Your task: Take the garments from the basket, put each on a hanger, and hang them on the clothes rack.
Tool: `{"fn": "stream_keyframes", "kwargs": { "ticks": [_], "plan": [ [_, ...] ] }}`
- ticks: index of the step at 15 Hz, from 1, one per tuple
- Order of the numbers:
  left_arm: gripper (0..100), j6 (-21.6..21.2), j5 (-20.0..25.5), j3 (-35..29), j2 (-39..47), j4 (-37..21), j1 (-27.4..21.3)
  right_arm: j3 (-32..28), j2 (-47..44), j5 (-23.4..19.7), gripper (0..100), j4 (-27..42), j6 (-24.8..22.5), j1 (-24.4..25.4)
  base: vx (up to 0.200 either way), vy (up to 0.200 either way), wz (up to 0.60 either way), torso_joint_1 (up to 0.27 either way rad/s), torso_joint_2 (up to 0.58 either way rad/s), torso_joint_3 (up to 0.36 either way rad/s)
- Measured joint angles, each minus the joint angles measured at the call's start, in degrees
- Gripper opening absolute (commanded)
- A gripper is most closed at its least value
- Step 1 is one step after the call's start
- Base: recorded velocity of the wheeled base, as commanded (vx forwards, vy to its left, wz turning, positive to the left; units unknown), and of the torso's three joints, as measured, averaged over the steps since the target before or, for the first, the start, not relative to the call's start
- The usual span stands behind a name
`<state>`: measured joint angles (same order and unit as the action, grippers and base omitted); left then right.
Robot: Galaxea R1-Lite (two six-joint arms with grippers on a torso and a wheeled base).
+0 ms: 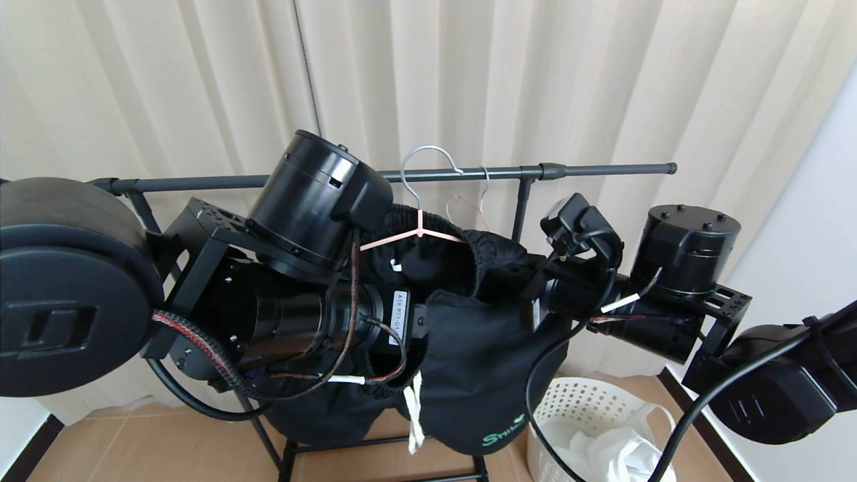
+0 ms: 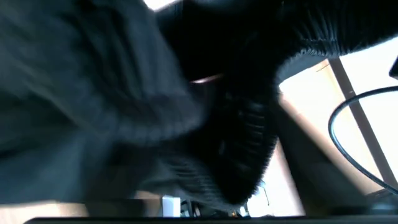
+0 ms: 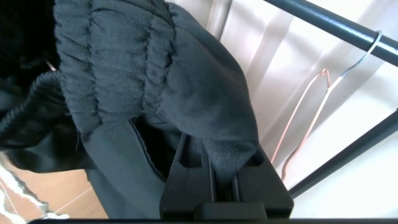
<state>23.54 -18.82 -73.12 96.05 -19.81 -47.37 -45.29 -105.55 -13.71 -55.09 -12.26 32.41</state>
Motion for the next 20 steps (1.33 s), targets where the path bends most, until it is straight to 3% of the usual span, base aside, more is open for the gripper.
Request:
{"fn": "stream_keyframes", "kwargs": {
  "ticks": [7,16,20],
  "plan": [
    [100,-0.5,-1.7,2.2,-3.5,-0.2,-2.9,-0.7,-0.8,0.0,0,0.0,0.0,-0.1,0.000,0.000,0.00,0.000,0.00,0.000],
    [100,-8.7,-2.0,10.8,-11.2,0.4,-3.8,-1.1,-2.2,-1.7,0,-0.1,0.0,-1.2,0.000,0.000,0.00,0.000,0.00,0.000],
    [100,-13.5,-2.0,15.3,-14.3,6.4,-3.6,-0.8,-2.3,-2.0,0,-0.1,0.0,-1.4,0.000,0.000,0.00,0.000,0.00,0.000]
  ]
}}
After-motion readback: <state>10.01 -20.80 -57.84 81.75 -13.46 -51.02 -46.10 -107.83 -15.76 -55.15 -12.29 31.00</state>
